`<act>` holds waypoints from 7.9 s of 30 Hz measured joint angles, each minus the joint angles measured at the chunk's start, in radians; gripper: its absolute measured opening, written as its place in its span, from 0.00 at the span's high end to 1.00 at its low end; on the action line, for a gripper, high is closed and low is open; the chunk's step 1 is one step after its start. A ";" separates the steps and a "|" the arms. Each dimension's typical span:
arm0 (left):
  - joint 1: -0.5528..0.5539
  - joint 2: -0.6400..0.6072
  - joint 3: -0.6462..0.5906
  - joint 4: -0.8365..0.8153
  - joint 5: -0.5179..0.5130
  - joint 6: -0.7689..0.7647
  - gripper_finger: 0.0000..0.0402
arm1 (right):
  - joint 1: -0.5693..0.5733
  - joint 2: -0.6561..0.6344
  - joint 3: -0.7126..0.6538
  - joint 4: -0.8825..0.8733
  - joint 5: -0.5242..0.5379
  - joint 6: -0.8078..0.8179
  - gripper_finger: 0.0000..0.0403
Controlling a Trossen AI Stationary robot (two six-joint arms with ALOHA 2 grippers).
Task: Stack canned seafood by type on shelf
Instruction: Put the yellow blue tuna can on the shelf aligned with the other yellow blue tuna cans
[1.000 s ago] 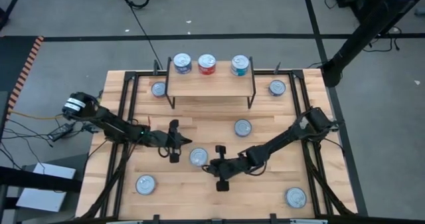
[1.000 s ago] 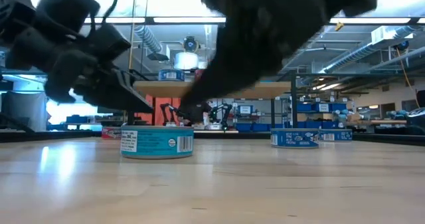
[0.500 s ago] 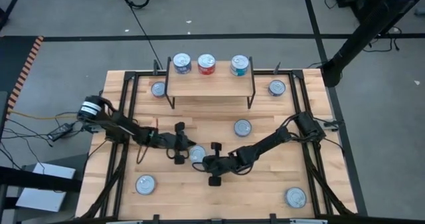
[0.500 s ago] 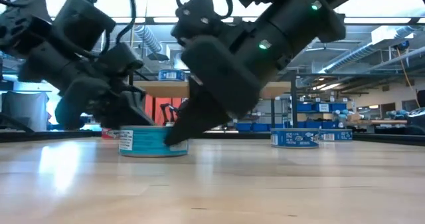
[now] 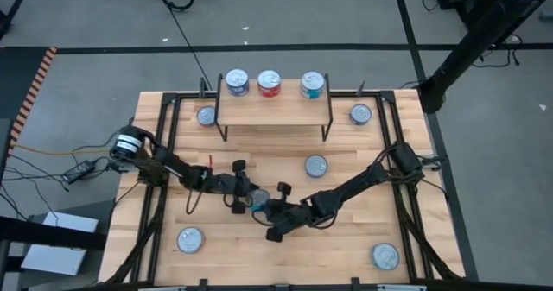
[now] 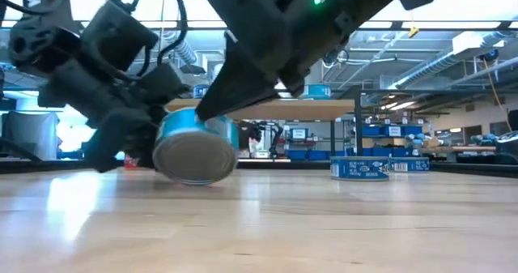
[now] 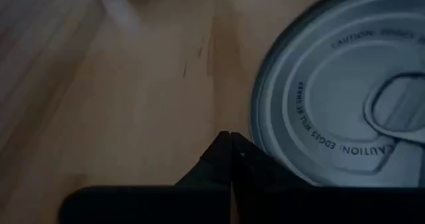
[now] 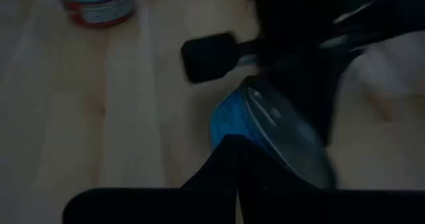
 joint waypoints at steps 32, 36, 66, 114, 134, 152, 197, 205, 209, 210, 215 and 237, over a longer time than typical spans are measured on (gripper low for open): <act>-0.020 -0.031 -0.001 -0.065 0.174 0.056 0.99 | -0.015 -0.018 0.006 -0.021 0.061 0.175 0.98; -0.021 -0.087 -0.001 -0.156 0.129 0.071 0.99 | -0.016 -0.017 0.006 -0.035 0.061 0.175 0.98; -0.042 -0.514 -0.061 -0.497 0.034 0.084 0.99 | -0.107 -0.012 0.135 -0.094 -0.219 -0.254 0.25; -0.041 -0.514 -0.061 -0.477 0.032 0.077 0.99 | -0.080 -0.080 0.288 -0.621 0.353 -0.459 0.63; -0.041 -0.514 -0.061 -0.485 0.029 0.070 0.99 | -0.338 -0.148 0.320 -1.108 0.694 -0.386 0.62; -0.041 -0.514 -0.061 -0.485 0.029 0.059 0.99 | -0.427 -0.145 0.320 -1.249 0.475 -0.217 0.40; -0.041 -0.514 -0.061 -0.486 0.075 0.044 0.99 | -0.681 -0.328 0.320 -1.051 -0.059 -0.072 0.94; -0.041 -0.514 -0.061 -0.501 0.075 0.044 0.99 | -0.729 -0.308 0.320 -1.006 -0.130 -0.084 0.96; -0.041 -0.514 -0.061 -0.501 0.075 0.043 0.99 | -0.731 -0.308 0.320 -1.013 -0.132 -0.085 0.98; -0.041 -0.514 -0.061 -0.501 0.075 0.043 0.99 | -0.731 -0.308 0.320 -1.018 -0.133 -0.085 0.98; -0.041 -0.514 -0.061 -0.501 0.075 0.028 0.99 | -0.731 -0.308 0.320 -1.054 -0.140 -0.079 0.98; -0.041 -0.514 -0.061 -0.501 0.075 0.027 0.99 | -0.728 -0.311 0.320 -1.267 -0.046 -0.004 0.99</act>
